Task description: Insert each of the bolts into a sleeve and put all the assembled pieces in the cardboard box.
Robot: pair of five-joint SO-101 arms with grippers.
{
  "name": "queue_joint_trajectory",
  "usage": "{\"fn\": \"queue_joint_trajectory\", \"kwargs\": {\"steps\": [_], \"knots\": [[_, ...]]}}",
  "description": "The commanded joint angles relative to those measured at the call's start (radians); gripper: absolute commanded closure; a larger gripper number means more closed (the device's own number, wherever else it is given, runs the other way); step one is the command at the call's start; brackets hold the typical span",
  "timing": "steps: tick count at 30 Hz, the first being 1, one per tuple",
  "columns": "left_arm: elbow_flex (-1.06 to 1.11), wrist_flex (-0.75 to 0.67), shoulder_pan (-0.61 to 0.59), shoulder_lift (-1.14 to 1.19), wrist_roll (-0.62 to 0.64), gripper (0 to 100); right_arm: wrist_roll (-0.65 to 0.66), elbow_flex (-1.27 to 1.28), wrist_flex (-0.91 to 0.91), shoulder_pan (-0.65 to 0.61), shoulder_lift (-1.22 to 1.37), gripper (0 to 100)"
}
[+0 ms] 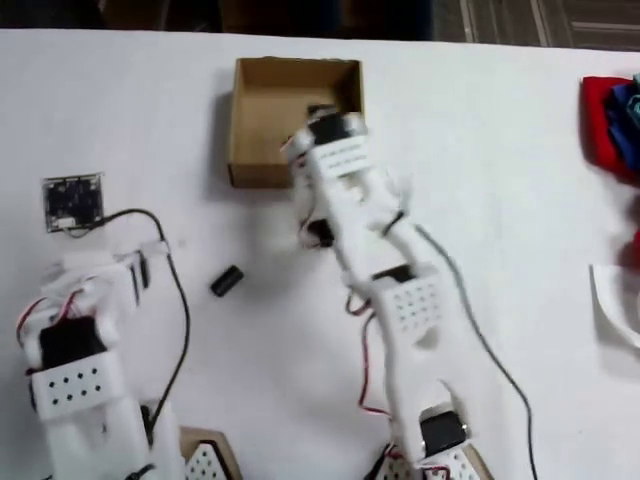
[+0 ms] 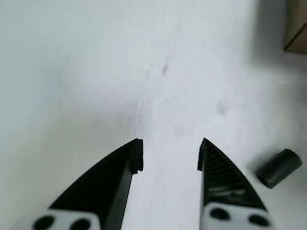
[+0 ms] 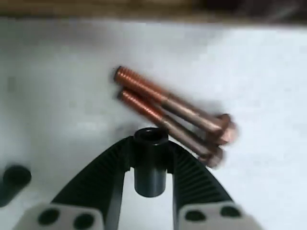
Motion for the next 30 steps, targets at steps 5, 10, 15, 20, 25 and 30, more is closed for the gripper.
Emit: {"fn": "queue_joint_trajectory", "kwargs": {"steps": [5, 10, 15, 20, 25, 30], "knots": [[-0.047, -0.055, 0.400, 0.068, -0.123, 79, 0.110, 0.279, 0.025, 0.259, -0.544, 97.8], [-0.278, -0.020, 0.559, 0.407, -0.176, 79, 0.189, 0.574, 0.008, 0.478, -0.812, 97.8], [-0.690, 0.201, 0.718, 0.855, -0.388, 79, 0.267, 0.864, -0.113, 0.714, -0.926, 97.8], [-1.167, 0.540, 0.786, 1.203, -0.692, 79, 0.361, 1.089, -0.263, 0.829, -0.947, 97.8], [-1.554, 0.692, 0.824, 1.453, -0.859, 79, 0.390, 1.183, -0.346, 0.909, -0.947, 97.8], [-1.736, 0.786, 0.850, 1.633, -1.148, 79, 0.390, 1.195, -0.351, 0.955, -0.947, 97.8]]}}
